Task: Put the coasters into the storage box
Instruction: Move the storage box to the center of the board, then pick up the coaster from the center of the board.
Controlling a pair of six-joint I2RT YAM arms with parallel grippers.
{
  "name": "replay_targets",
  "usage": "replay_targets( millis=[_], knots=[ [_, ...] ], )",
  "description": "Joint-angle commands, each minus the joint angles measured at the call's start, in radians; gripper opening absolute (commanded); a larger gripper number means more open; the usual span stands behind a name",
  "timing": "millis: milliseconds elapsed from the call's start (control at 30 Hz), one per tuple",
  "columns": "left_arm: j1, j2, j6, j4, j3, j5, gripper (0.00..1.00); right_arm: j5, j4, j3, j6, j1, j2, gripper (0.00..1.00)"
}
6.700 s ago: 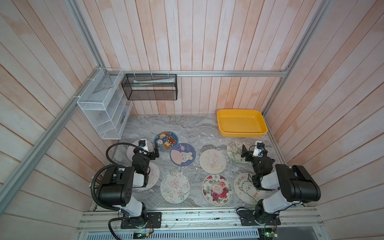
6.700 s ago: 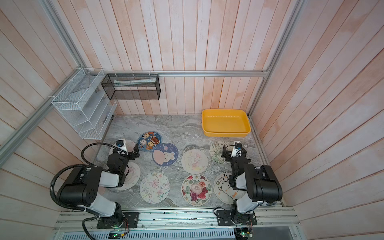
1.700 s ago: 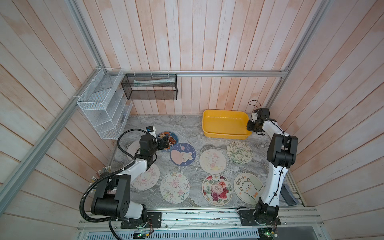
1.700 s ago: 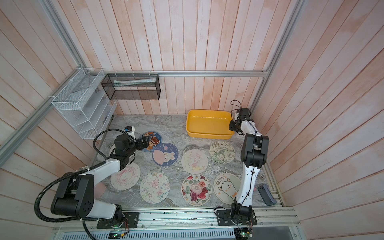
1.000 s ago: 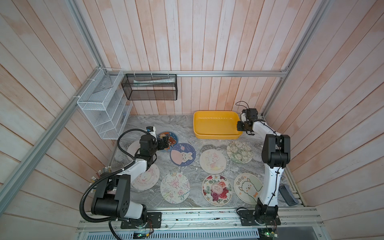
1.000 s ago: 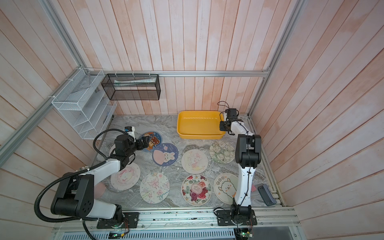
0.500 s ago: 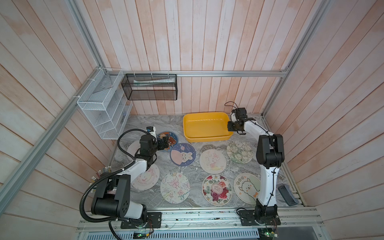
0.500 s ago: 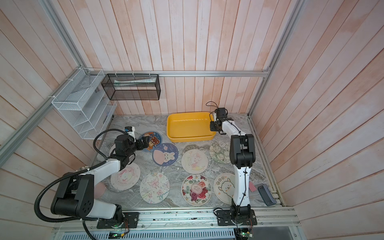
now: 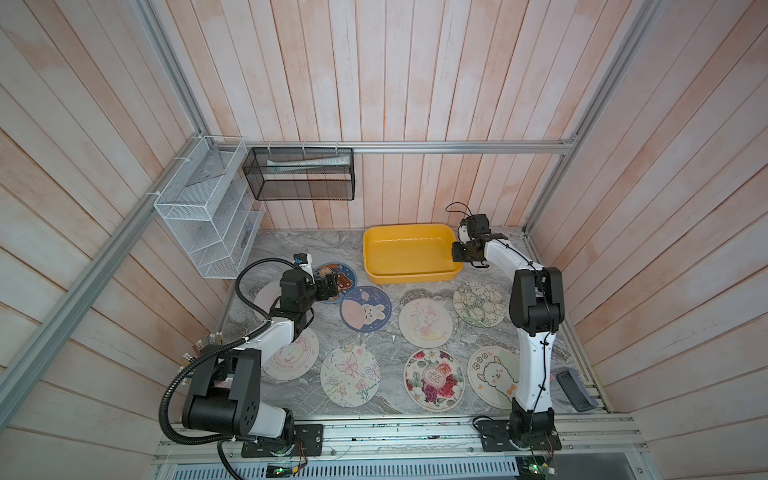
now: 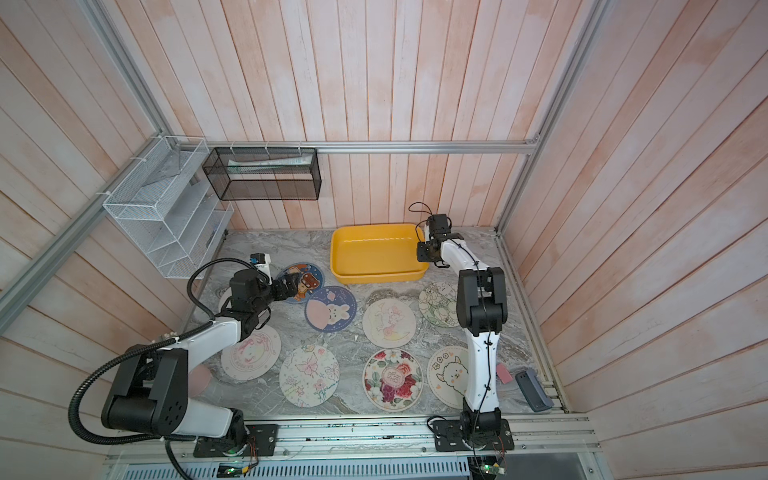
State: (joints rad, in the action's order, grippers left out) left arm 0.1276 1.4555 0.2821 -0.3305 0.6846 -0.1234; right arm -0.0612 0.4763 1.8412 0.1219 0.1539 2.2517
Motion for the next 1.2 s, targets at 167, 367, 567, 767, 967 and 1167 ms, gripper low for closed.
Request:
replay_targets(
  millis=[167, 367, 567, 767, 967, 1167],
  knots=[
    [0.038, -0.024, 0.012, 0.066, 0.021, -0.005, 1.0, -0.021, 0.065, -0.001, 0.002, 0.005, -0.016, 0.35],
    [0.105, -0.027, 0.061, 0.134, 0.01, 0.0, 1.0, -0.048, 0.033, -0.165, 0.011, 0.003, -0.178, 0.57],
    [0.276, 0.004, 0.144, 0.241, 0.08, 0.004, 1.0, -0.141, 0.016, -0.434, 0.038, 0.004, -0.395, 0.64],
    [0.436, 0.128, 0.29, 0.28, 0.205, -0.055, 1.0, -0.28, -0.016, -0.723, 0.082, 0.004, -0.59, 0.65],
    [0.516, 0.274, 0.385, 0.287, 0.315, -0.152, 0.89, -0.417, -0.102, -0.94, 0.152, 0.005, -0.689, 0.65],
    [0.538, 0.397, 0.384, 0.448, 0.427, -0.161, 0.73, -0.442, -0.152, -1.03, 0.184, 0.021, -0.713, 0.66]
  ],
)
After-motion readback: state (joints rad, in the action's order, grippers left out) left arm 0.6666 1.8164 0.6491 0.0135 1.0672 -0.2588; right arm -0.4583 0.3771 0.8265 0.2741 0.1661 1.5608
